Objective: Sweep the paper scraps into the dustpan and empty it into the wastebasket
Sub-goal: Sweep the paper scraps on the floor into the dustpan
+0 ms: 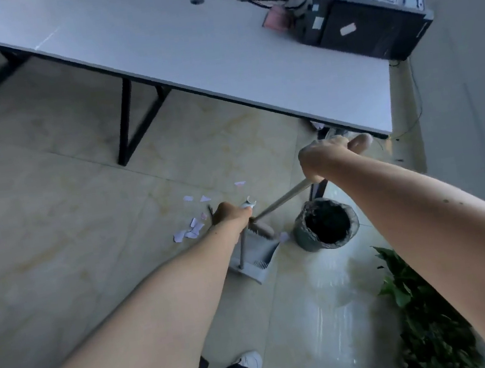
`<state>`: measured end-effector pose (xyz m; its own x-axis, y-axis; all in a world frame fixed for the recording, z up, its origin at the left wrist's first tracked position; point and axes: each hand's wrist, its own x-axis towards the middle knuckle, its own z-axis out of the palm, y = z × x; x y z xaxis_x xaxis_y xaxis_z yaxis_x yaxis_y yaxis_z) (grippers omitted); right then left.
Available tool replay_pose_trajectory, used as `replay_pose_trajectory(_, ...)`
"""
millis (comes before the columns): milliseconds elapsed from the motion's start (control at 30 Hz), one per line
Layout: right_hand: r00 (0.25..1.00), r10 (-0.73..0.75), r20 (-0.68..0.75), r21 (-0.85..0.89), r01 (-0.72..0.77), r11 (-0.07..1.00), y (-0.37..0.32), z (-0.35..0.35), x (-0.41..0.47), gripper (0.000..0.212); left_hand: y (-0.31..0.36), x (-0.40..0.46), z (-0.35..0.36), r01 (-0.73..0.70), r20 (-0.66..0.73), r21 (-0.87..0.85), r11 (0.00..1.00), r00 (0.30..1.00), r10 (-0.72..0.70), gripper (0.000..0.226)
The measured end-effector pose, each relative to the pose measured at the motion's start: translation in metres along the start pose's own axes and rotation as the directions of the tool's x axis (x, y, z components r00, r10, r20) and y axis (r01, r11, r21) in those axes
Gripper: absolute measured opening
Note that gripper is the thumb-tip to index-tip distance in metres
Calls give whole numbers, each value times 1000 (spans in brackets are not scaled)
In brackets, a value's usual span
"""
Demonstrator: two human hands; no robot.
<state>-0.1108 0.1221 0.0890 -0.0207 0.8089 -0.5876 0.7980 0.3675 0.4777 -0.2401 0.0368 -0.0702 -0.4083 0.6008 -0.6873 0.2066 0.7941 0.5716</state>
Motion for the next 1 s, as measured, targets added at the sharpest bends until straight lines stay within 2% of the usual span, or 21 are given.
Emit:
replay_pose_trajectory(133, 1000, 1, -19, -20, -1, 1000, -42, -34, 11, 2, -12, 25, -53, 39, -28, -72, 997, 999, -41, 58)
replay_pose_trajectory(233, 1000, 4, -24, -17, -5, 1000, -73, -56, 19, 3, -25, 42, -88, 53, -64, -125, 991, 996, -61, 70)
replay_pose_trajectory(400, 1000, 0, -21, 0, 0, 1000, -128, -84, 33, 23, -51, 71, -150, 91, -131, -158, 983, 985, -112, 73)
replay_pose_trajectory(667, 1000, -18, -20, 30, 18, 999, -211, -121, 51, 26, -94, 98, -240, 149, -196, -155, 977, 964, -178, 65)
replay_pose_trajectory(800, 1000, -10, 14, 56, 9, 998, -236, -124, 59, 28, -116, 101, -259, 173, -218, -168, 971, 954, -207, 61)
replay_pose_trajectory(900, 999, 2, 52, 78, -6, 997, -253, -119, 66, 47, -132, 103, -268, 201, -217, -169, 965, 947, -235, 49)
replay_pose_trajectory(1000, 999, -5, 49, 113, -1, 994, -267, -111, 75, 48, -144, 105, -274, 229, -229, -182, 956, 936, -268, 52)
